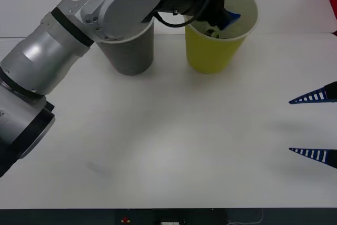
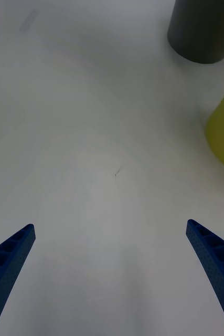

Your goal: Put the can into the green bin and the plastic bottle into the gray bin

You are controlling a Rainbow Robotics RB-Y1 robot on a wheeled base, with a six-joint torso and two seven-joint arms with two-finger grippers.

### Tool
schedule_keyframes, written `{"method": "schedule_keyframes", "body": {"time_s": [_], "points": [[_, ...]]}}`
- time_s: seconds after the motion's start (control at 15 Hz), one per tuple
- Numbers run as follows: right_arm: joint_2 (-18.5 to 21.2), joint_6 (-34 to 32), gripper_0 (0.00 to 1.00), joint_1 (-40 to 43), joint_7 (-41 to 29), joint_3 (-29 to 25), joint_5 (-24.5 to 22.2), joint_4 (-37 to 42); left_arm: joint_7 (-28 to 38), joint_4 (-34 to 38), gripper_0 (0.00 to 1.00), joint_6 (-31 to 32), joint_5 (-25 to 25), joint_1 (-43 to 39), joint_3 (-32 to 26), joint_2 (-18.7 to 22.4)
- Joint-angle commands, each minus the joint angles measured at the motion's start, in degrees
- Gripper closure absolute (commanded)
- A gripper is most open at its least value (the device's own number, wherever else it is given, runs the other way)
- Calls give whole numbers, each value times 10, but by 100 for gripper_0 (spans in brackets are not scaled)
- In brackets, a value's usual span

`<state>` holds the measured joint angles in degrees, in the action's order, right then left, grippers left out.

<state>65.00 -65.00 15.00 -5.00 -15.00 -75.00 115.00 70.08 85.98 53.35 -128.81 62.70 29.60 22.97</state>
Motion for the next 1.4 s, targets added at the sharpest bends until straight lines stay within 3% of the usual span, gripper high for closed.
{"method": "schedule_keyframes", "body": {"time_s": [0.07,0.2,0.53,0.93,1.4], "points": [[0,0,0,0,0,0,0,0,-24,91,0,1,47,-64,-18,52],[0,0,0,0,0,0,0,0,-72,132,0,11,106,-107,-50,88],[0,0,0,0,0,0,0,0,-175,234,0,111,208,-222,-177,137],[0,0,0,0,0,0,0,0,-366,241,0,112,397,-347,-236,245],[0,0,0,0,0,0,0,0,-534,241,0,113,530,-478,-278,357]]}}
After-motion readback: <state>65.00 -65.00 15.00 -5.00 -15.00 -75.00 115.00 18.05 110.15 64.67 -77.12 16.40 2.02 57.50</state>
